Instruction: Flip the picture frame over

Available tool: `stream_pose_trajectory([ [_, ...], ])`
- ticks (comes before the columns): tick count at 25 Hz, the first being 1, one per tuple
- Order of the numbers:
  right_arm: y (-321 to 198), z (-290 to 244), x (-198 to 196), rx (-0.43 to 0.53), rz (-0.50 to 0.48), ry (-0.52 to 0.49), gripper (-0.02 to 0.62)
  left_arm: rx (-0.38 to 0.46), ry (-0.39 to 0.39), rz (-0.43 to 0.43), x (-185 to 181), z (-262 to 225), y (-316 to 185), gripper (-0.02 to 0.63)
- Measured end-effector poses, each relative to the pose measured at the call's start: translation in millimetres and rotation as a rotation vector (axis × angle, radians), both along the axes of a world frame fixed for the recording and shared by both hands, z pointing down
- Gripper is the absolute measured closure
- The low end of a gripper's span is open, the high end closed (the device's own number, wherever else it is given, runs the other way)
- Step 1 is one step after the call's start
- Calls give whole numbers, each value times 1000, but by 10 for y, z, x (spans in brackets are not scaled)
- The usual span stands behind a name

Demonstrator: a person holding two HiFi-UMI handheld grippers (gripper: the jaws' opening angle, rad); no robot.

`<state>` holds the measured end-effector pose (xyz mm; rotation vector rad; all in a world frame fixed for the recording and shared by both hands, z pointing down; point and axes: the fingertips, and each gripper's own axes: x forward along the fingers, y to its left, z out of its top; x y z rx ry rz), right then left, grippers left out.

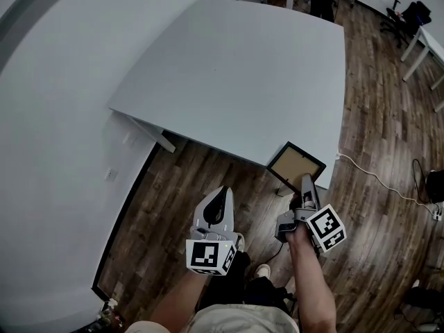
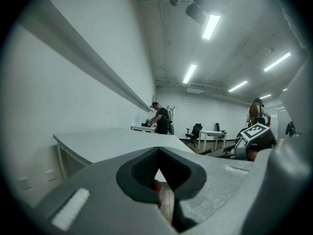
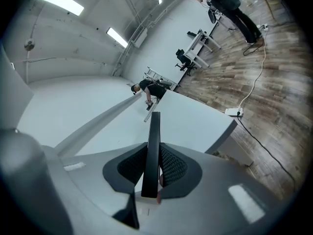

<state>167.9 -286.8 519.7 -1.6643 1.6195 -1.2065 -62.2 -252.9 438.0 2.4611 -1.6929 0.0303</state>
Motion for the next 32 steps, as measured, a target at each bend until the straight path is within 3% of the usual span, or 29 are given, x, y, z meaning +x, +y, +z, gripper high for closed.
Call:
stream_pose_trajectory([
  [32, 69, 745, -119, -43, 154, -281, 502, -82, 0, 27, -73, 500, -66, 606],
])
